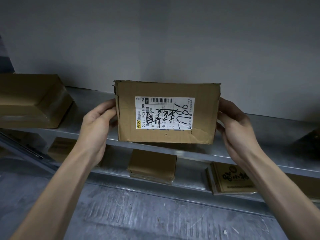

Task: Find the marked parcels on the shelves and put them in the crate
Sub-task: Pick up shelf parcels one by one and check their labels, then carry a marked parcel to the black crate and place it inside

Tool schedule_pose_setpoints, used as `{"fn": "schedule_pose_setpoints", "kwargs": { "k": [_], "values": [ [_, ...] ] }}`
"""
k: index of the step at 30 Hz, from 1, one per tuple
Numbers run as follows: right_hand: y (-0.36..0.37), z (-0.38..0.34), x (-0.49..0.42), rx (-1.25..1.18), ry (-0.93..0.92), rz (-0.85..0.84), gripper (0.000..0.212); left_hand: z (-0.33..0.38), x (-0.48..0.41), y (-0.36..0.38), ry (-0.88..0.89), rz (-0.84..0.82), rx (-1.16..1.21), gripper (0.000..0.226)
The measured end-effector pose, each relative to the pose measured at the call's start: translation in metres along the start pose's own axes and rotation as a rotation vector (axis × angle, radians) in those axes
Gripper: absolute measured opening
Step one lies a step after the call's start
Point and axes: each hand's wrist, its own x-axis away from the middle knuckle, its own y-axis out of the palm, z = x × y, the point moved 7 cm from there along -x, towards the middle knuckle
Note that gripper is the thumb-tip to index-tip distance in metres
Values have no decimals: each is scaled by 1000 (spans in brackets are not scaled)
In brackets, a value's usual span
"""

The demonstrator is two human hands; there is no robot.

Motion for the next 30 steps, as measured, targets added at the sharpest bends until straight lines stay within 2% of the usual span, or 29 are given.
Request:
{"fn": "schedule_pose_setpoints", "kwargs": {
  "k": [9, 16, 22, 26, 30],
  "values": [
    [-15, -8, 6, 34, -3, 25, 40, 5, 11, 14, 27, -45, -2, 29],
    [-65, -42, 43, 143, 10, 120, 32, 23, 43, 43, 20, -146, -26, 26],
    [-104, -87, 84, 113, 4, 216, 32, 66, 76, 81, 50, -235, 41, 34],
    [-123, -138, 119, 112, -55, 320, 32, 100, 95, 102, 53, -314, 93, 27],
    [-139, -191, 157, 133, -111, 414, 31, 139, 118, 122, 91, -425, 91, 34]
  ]
}}
